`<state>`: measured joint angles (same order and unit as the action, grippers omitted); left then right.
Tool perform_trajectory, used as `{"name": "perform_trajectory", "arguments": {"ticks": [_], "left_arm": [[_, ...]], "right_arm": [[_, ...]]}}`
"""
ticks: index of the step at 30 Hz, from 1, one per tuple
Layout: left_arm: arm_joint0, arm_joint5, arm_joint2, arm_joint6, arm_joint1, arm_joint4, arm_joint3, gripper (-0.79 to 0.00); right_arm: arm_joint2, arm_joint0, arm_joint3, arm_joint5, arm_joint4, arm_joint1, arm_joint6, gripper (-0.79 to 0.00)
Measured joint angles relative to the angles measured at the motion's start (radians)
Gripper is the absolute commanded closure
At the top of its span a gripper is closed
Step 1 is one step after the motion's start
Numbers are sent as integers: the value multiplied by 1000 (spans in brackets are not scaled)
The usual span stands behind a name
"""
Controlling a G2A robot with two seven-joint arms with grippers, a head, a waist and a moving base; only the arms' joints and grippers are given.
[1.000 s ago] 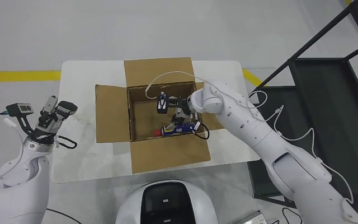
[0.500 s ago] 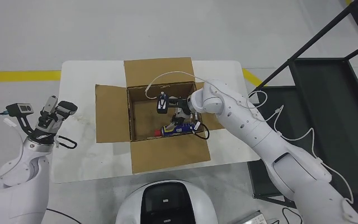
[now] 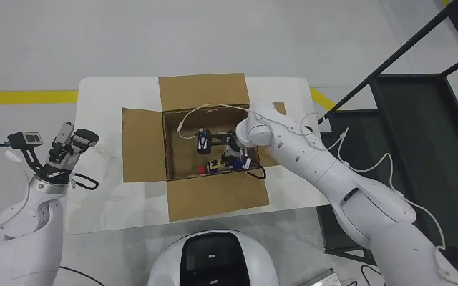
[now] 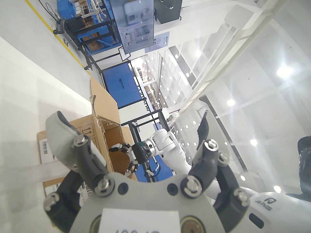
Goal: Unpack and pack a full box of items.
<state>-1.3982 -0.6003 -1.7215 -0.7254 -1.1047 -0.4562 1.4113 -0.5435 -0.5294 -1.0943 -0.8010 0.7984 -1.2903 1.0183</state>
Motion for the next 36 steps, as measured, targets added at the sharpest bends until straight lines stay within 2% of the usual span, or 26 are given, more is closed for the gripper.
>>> {"name": "perform_trajectory", "arguments": {"ticks": [8, 23, 24, 25, 28, 32, 34, 36], "left_arm": [[0, 0, 0, 0, 0, 0, 0, -785], [0, 0, 0, 0, 0, 0, 0, -785], [0, 0, 0, 0, 0, 0, 0, -785], [0, 0, 0, 0, 0, 0, 0, -785], [0, 0, 0, 0, 0, 0, 0, -785], [0, 0, 0, 0, 0, 0, 0, -785], [0, 0, 0, 0, 0, 0, 0, -785], [0, 0, 0, 0, 0, 0, 0, -785]], "right_arm": [[97, 36, 112, 29, 65, -61, -39, -785], [173, 63, 272, 10, 137, -139, -128, -785], [175, 65, 280, 7, 140, -143, -132, -674], [177, 68, 287, 4, 143, -146, -137, -369], [179, 78, 312, -8, 149, -156, -151, -77], [180, 88, 342, -18, 160, -166, -173, -46], [181, 91, 352, -19, 164, -171, -181, 0], [181, 93, 362, -22, 168, -176, -189, 0]]}}
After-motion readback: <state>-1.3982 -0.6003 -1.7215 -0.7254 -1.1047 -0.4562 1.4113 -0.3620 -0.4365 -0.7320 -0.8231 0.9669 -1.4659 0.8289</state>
